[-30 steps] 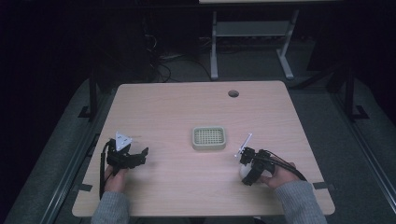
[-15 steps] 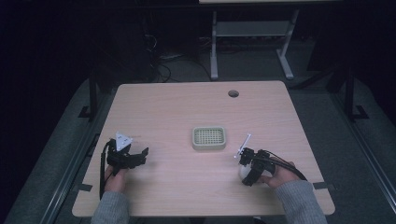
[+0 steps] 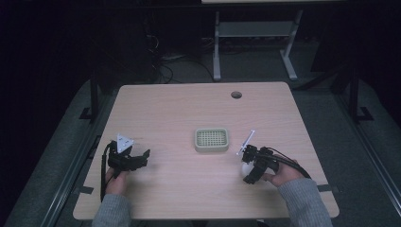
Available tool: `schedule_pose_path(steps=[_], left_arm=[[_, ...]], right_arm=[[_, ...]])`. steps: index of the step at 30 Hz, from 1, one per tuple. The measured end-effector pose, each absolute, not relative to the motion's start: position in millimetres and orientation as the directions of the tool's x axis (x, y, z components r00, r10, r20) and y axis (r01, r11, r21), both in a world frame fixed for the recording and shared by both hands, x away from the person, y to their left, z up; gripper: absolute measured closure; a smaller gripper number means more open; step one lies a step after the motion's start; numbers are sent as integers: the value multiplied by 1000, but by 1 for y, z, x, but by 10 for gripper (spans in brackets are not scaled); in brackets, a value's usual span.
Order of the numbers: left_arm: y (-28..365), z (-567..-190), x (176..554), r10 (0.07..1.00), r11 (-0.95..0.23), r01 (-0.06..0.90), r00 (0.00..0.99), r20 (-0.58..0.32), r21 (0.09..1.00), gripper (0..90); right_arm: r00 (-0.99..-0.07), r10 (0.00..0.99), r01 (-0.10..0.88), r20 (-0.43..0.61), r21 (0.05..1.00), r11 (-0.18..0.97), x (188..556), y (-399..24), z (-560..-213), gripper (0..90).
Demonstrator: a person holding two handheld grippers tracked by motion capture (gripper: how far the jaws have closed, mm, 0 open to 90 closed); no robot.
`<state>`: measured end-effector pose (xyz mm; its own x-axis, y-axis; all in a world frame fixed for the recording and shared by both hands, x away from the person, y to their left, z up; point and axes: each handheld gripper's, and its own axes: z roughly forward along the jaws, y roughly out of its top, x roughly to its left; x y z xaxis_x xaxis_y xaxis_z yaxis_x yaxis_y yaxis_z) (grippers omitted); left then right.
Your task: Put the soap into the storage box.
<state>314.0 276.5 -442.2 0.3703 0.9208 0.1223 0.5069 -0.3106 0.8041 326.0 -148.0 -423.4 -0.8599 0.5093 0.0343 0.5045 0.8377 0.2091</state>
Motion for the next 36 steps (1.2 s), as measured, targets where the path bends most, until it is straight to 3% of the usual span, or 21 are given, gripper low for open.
schedule_pose_path(steps=[36], left_arm=[[276,-443,315,918,-319,514,378,123,797,148]], right_arm=[[-877,479,474,42,240,847,358,-133,-392,232]])
